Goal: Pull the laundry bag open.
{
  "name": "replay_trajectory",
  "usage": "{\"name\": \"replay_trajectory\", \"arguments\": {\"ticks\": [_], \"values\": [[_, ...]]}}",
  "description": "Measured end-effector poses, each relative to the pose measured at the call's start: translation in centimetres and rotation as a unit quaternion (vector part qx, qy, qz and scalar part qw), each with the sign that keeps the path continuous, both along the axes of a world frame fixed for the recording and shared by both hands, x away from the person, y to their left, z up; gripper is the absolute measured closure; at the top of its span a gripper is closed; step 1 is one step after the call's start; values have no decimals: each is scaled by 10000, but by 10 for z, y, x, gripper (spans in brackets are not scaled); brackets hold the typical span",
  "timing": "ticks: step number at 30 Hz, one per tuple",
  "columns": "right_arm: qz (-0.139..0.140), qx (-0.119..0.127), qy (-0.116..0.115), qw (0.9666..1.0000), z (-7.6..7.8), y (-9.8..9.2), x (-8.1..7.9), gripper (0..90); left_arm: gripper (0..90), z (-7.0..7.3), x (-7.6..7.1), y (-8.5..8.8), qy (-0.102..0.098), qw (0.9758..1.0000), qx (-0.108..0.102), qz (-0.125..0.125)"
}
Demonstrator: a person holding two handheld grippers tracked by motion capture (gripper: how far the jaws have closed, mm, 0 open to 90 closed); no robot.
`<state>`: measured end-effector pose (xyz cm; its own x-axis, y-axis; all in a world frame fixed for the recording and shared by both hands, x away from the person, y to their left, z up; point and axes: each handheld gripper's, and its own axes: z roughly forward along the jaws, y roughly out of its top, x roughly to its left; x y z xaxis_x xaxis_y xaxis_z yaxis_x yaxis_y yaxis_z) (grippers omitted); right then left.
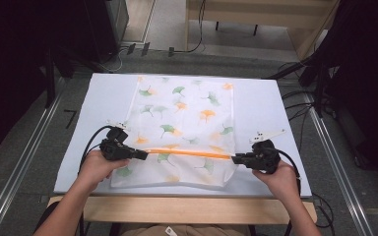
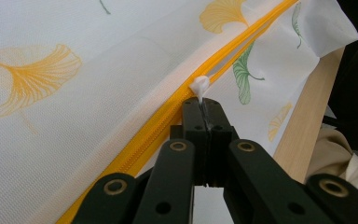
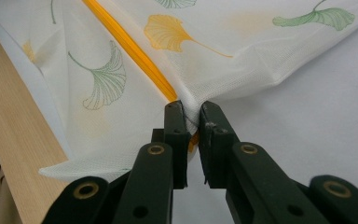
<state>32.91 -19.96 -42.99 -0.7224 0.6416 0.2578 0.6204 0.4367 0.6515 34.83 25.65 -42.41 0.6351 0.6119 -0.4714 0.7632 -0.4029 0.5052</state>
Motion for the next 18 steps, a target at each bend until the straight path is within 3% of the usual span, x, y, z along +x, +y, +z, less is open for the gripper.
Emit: {"name": "replay_trajectory", "arguments": {"ticks": [4,8,18], "values": [[2,5,2,10000,0,0,0,843,900,0,0,1,-1,10000,1,16],[4,-4,-3,10000,0,0,0,843,900,-2,-1,3,-14,9999,149,19],[1,-28,36,10000,-1,1,0,843,900,-2,-6,32,16,9995,131,287]]}}
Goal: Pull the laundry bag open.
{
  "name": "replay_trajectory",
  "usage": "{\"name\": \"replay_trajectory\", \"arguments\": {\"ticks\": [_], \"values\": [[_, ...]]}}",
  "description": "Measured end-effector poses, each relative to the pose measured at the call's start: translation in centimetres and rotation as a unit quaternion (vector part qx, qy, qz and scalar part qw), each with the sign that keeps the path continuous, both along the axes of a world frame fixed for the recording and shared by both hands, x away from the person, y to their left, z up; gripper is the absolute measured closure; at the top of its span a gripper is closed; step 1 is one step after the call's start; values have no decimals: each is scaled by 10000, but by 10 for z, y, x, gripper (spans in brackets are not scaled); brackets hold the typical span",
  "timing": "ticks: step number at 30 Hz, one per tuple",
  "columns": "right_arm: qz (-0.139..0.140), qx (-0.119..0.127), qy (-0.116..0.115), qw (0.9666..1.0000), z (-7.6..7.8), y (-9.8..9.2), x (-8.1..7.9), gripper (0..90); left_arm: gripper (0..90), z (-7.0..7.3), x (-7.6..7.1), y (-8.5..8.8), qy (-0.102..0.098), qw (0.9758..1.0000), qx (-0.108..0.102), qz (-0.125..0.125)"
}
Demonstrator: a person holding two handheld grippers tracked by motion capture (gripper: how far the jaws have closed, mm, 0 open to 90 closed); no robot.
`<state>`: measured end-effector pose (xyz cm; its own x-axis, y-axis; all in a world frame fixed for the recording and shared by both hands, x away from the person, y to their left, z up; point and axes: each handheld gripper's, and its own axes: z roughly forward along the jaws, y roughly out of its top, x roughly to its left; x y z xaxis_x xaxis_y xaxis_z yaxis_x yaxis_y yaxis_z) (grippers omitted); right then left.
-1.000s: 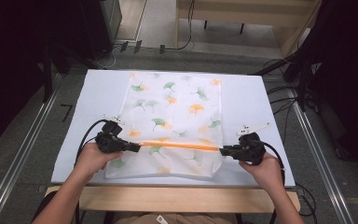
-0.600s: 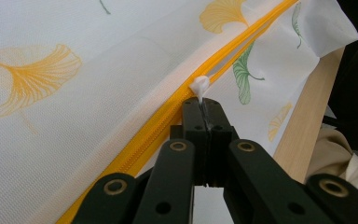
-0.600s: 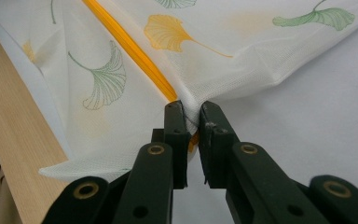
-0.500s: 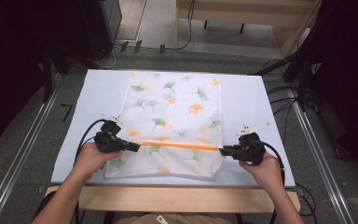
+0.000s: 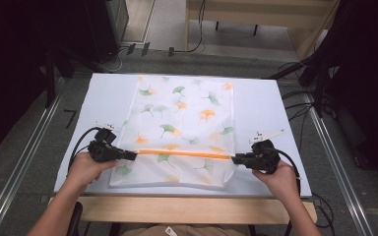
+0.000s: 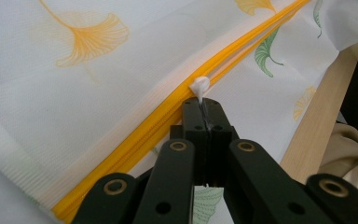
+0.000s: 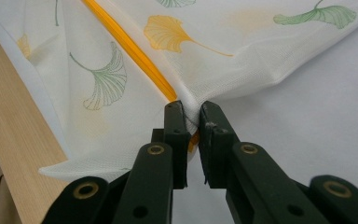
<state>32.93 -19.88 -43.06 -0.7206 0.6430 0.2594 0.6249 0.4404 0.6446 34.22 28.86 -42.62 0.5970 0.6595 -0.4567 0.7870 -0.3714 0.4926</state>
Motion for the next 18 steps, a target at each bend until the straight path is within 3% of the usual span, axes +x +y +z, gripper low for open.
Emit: {"name": "replay_trajectory", "arguments": {"ticks": [18], "values": [[-7,-23,13,10000,-1,0,0,842,900,0,-1,0,-6,10000,13,5]]}}
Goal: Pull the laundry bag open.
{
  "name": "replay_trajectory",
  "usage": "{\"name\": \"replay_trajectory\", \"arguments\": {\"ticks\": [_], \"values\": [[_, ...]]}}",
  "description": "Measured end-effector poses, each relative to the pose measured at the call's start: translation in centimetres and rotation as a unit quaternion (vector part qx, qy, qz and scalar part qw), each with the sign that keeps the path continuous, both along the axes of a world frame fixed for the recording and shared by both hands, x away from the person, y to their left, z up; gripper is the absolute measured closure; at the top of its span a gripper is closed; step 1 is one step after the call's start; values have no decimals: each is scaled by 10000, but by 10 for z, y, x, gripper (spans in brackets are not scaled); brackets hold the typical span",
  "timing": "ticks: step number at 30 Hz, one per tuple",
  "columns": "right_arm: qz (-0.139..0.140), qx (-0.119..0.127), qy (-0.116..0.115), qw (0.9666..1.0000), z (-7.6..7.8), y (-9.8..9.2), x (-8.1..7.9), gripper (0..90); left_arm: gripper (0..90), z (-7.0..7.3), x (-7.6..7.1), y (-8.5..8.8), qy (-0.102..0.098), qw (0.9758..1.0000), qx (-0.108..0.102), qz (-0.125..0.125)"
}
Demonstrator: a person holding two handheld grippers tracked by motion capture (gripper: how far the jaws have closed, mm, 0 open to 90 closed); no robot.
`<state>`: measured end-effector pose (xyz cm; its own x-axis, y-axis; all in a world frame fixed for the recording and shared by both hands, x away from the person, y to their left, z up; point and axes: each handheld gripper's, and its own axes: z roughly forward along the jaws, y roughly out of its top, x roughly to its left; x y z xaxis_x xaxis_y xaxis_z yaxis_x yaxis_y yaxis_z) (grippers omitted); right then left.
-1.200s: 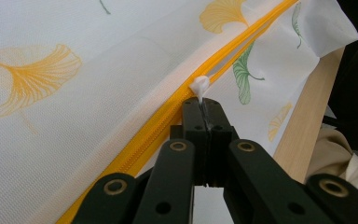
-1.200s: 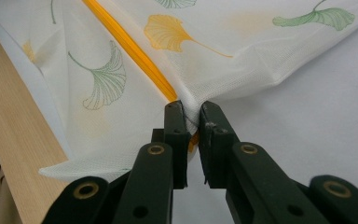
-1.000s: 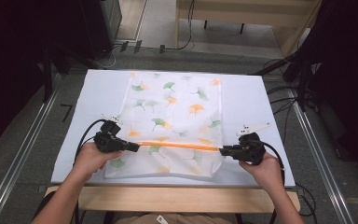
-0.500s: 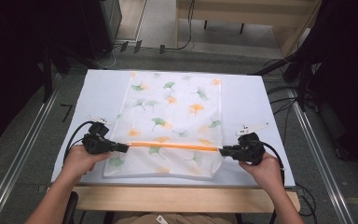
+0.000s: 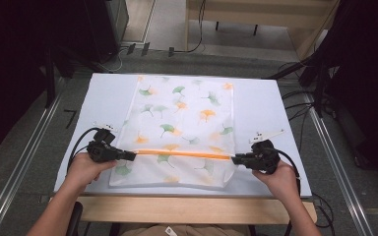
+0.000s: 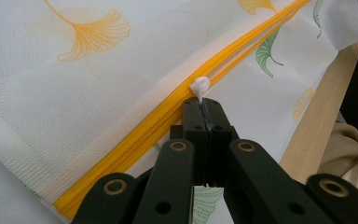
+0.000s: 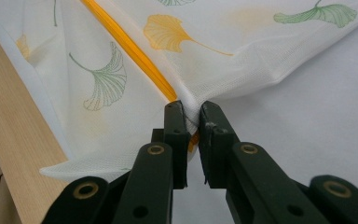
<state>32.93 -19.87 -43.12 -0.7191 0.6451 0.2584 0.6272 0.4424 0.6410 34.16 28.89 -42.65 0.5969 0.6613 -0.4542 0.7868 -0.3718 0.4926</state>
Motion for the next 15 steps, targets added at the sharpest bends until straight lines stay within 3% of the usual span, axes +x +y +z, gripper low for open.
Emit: {"name": "replay_trajectory", "arguments": {"ticks": [15], "values": [[7,-2,12,10000,0,0,0,843,900,1,-2,7,-5,10000,-2,32]]}}
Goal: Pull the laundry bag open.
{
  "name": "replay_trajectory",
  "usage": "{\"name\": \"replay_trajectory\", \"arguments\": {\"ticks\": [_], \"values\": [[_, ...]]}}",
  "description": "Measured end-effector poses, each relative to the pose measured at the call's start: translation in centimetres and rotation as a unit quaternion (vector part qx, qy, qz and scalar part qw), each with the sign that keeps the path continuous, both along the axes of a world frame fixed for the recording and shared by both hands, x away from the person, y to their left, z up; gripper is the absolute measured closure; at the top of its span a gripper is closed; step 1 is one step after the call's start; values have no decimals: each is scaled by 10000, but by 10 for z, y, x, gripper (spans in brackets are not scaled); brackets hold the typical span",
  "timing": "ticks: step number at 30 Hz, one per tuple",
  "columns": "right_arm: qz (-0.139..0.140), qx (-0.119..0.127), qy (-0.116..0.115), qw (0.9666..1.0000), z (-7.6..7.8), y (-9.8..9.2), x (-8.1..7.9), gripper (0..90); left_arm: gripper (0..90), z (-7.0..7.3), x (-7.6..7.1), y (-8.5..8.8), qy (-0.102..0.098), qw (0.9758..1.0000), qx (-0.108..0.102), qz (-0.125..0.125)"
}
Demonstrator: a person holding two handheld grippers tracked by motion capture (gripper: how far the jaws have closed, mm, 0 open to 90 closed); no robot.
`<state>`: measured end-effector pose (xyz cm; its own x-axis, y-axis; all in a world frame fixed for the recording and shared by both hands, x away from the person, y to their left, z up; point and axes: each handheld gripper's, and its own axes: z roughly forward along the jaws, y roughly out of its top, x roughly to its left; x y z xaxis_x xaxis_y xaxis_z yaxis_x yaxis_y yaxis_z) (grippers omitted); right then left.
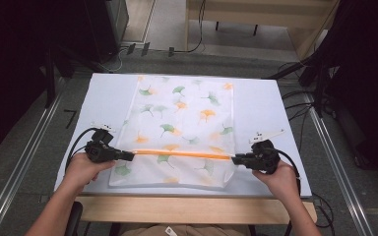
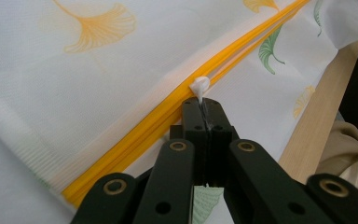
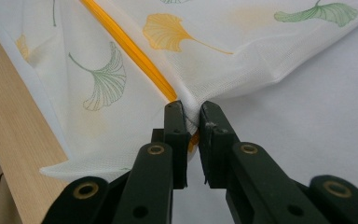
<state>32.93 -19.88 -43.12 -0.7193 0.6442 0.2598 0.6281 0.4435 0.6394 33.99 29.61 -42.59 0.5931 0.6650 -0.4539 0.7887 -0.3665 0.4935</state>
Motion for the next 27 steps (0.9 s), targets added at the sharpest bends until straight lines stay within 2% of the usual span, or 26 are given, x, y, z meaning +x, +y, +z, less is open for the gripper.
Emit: {"name": "replay_trajectory", "arguments": {"ticks": [8,27], "values": [[22,-44,-17,10000,-1,0,1,843,900,-1,-5,23,39,9997,-62,216],[-18,-74,-7,10000,-1,-1,1,843,900,-1,-5,21,83,9997,-40,205]]}}
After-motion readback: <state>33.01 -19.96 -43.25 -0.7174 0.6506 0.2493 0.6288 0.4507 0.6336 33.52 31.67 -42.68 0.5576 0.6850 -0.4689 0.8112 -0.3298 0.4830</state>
